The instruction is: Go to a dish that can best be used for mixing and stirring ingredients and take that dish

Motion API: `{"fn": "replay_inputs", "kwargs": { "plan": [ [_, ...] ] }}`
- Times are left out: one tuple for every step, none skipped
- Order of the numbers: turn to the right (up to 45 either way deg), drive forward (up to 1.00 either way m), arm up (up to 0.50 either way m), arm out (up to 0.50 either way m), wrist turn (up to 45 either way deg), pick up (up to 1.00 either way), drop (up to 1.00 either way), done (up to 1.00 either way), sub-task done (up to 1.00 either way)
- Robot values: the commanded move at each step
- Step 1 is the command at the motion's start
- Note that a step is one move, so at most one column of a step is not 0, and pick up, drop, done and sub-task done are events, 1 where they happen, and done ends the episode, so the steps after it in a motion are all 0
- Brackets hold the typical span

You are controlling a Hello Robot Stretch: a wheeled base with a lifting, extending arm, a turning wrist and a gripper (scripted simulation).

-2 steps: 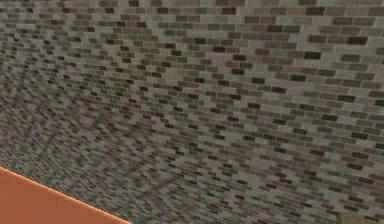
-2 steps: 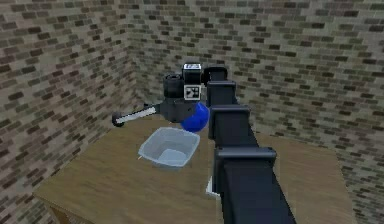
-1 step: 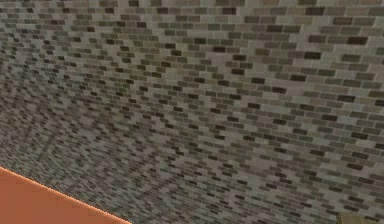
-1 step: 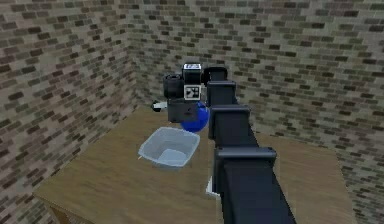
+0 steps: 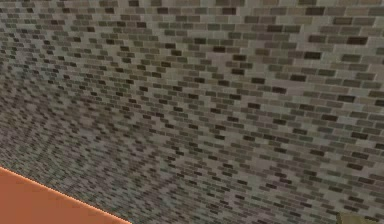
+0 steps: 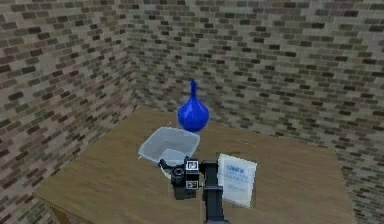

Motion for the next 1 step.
{"fn": "replay_inputs", "kwargs": {
  "plan": [
    [0.0,0.00,0.00,0.00,0.0,1.00,0.00,0.00,0.00]
  ]
}}
